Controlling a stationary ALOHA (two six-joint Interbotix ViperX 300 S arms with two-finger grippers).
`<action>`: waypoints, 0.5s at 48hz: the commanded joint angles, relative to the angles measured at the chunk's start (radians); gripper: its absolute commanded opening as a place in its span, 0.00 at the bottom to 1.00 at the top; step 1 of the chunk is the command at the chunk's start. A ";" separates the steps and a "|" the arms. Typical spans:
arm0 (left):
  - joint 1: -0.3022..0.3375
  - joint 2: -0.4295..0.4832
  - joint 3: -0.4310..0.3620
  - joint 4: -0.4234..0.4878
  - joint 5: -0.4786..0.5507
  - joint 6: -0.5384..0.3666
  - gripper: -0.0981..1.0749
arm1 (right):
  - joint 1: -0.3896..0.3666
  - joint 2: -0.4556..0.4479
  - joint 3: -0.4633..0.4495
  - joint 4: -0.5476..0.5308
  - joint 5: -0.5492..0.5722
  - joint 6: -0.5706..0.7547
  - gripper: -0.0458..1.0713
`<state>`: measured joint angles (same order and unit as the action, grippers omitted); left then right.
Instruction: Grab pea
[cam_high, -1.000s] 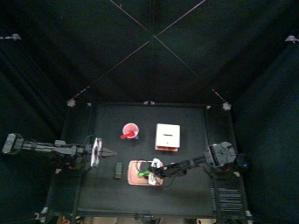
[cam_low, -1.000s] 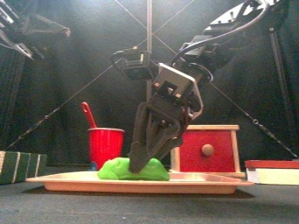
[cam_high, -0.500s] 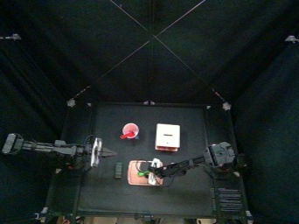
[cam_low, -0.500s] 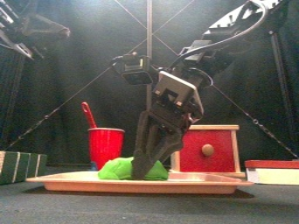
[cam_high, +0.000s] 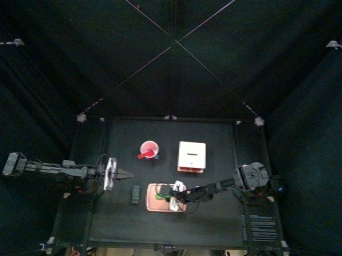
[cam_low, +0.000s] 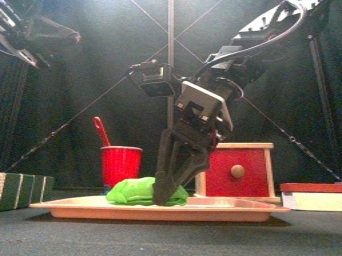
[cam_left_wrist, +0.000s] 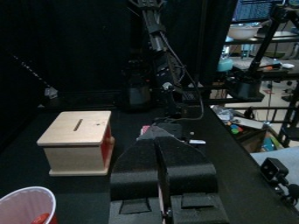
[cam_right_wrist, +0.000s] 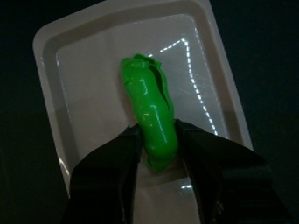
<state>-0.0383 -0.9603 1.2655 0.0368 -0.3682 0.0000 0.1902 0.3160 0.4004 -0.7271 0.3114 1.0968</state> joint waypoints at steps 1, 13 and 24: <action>0.002 0.006 -0.014 0.002 -0.011 0.000 0.06 | -0.003 -0.067 -0.017 0.000 0.000 -0.003 0.70; 0.000 0.006 -0.014 0.000 -0.011 0.000 0.06 | 0.002 -0.106 -0.014 -0.005 0.000 -0.005 0.70; 0.002 0.006 -0.014 0.002 -0.011 0.000 0.06 | 0.002 -0.104 -0.005 -0.005 0.000 0.000 0.70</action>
<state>-0.0383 -0.9603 1.2640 0.0368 -0.3697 0.0000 0.1933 0.2531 0.4034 -0.7302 0.3145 1.0937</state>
